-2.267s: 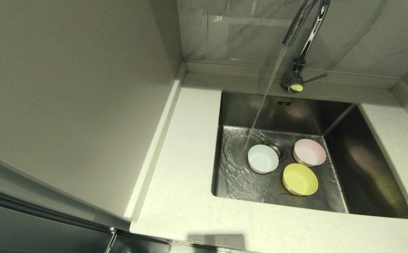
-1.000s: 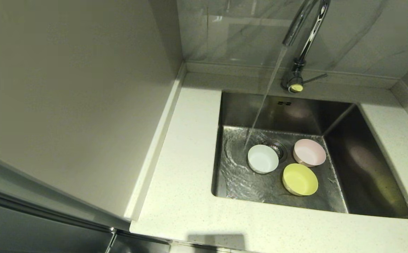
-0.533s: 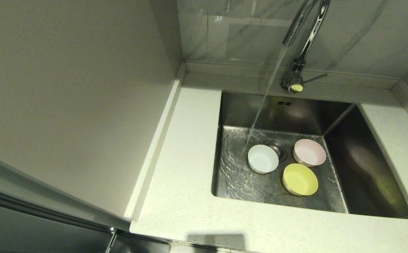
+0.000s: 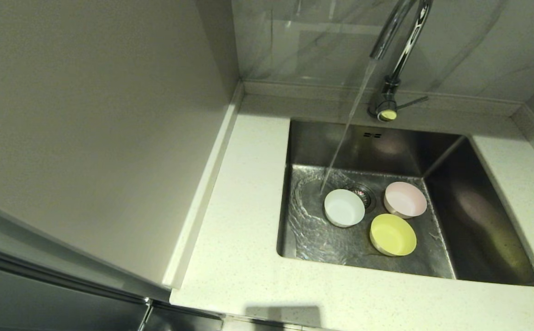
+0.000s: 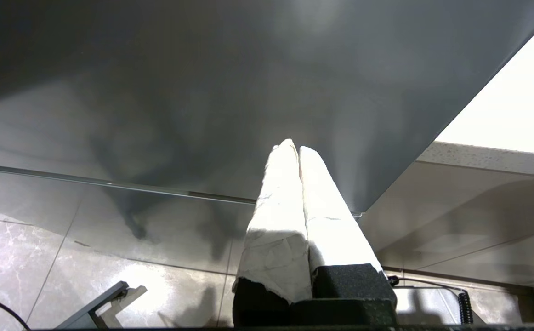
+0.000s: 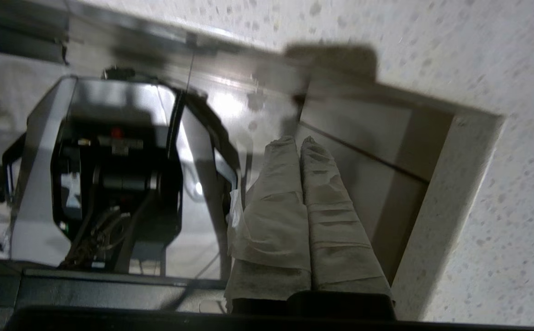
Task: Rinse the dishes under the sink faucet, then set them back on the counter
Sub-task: Turn off the faucet
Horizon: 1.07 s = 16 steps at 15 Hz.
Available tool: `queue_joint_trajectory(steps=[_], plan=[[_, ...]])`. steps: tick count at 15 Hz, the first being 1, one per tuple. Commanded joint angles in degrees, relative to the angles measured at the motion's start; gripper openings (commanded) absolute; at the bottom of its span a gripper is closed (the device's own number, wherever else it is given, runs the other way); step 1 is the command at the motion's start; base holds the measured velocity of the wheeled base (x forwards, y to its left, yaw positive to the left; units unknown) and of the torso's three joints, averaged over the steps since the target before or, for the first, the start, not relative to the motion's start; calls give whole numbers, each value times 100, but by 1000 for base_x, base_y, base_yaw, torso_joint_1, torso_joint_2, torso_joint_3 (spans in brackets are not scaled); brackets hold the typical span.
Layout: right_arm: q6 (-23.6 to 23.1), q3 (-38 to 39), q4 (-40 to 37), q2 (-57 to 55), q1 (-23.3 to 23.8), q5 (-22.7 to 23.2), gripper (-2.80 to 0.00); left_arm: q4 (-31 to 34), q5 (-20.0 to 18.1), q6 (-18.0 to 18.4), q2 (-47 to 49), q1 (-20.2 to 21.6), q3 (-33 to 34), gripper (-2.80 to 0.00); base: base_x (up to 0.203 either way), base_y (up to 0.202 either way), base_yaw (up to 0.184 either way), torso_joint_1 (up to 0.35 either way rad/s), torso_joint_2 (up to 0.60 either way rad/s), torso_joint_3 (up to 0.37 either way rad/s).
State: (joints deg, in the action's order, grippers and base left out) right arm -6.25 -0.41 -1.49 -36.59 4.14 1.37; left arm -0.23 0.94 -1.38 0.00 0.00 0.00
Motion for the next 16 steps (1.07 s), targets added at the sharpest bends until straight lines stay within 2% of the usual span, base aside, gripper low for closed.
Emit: queue_joint_trajectory(steps=[1, 4, 6, 9, 12, 13, 14, 16], plan=[[-2, -8, -19, -920, 51, -1, -280, -3, 3, -3, -9, 0, 0, -280, 0, 0, 0, 0, 0, 0], [33, -64, -146, -1936, 62, -7, -280, -3, 3, -3, -9, 0, 0, -280, 0, 0, 0, 0, 0, 0], [169, -582, -238, -2342, 59, -4, -280, -3, 3, -3, -9, 0, 0, -280, 0, 0, 0, 0, 0, 0], [648, -2557, -423, -3221, 38, 92, -280, -3, 3, -3, -9, 0, 0, -280, 0, 0, 0, 0, 0, 0], [1184, -4616, -173, -4040, 32, 313, -280, -3, 3, -3, -9, 0, 0, -280, 0, 0, 0, 0, 0, 0], [1347, -5137, 255, -4342, 27, 405, -280, -3, 3, -3, -9, 0, 0, -280, 0, 0, 0, 0, 0, 0], [1462, -5438, 1071, -4552, 23, 567, -280, -3, 3, -3, -9, 0, 0, -280, 0, 0, 0, 0, 0, 0], [1570, -5655, 2641, -4864, 19, 1058, -280, -3, 3, -3, -9, 0, 0, -280, 0, 0, 0, 0, 0, 0]])
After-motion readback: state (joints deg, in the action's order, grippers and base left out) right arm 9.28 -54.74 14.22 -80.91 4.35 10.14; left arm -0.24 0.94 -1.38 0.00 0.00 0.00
